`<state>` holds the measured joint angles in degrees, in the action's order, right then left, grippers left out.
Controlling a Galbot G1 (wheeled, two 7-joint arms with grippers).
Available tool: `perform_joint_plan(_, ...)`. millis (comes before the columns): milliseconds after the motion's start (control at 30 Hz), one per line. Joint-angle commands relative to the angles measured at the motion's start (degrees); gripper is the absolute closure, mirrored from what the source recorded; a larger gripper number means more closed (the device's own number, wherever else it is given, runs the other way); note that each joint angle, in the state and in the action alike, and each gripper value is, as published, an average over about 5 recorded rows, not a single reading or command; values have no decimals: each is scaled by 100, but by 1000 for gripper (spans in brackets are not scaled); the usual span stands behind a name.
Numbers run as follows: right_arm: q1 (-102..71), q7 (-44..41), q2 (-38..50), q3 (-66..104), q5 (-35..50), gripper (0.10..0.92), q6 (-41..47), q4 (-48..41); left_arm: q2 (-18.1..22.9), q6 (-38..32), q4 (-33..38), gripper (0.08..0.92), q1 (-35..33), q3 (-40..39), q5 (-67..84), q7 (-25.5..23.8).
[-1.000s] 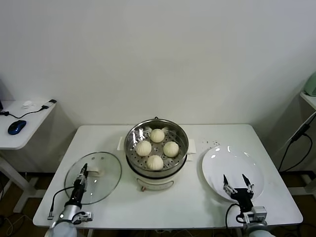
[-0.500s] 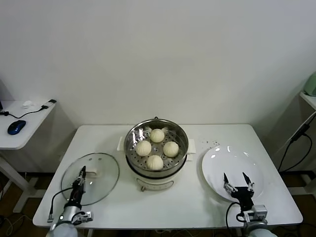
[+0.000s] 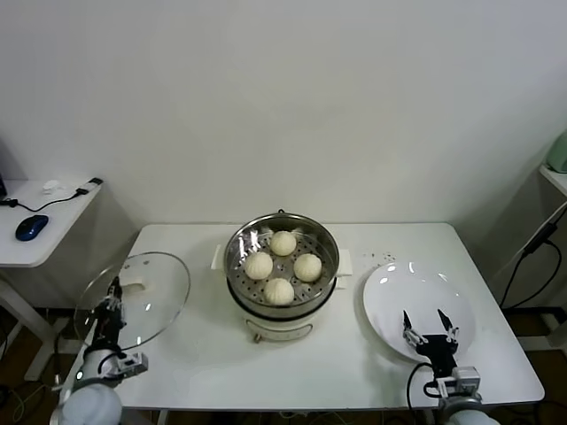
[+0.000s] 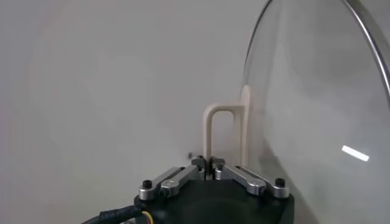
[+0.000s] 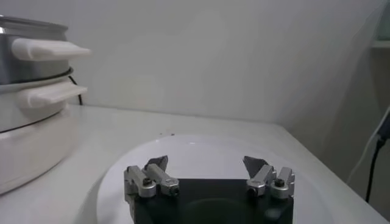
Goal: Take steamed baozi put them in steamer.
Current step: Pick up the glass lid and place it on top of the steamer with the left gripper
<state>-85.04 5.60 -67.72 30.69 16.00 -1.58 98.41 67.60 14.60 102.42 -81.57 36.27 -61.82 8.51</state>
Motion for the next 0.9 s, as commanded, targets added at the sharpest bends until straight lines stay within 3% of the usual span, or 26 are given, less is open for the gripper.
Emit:
perform_joint_plan(33,11,-28,-6,-24,-173,203,21,-3,-147,1072,1887,862,-137,-235,-38,-953)
perform_joint_plan(367,22,-165,8,-11,-192,203,-250,-149,120,1996,2093,862,931,-2462,-1420,-1504)
perform_joint_plan(600,79,-243,9,-4,-176,203,-371,-342,1050,2387,1836,862,1433,-3578,-2459,-2179)
perform_joint_plan(900,15,-319,-4,107,-138,203,-524,-479,1844,2502,1067,862,1816,-4208,-2912,-2324)
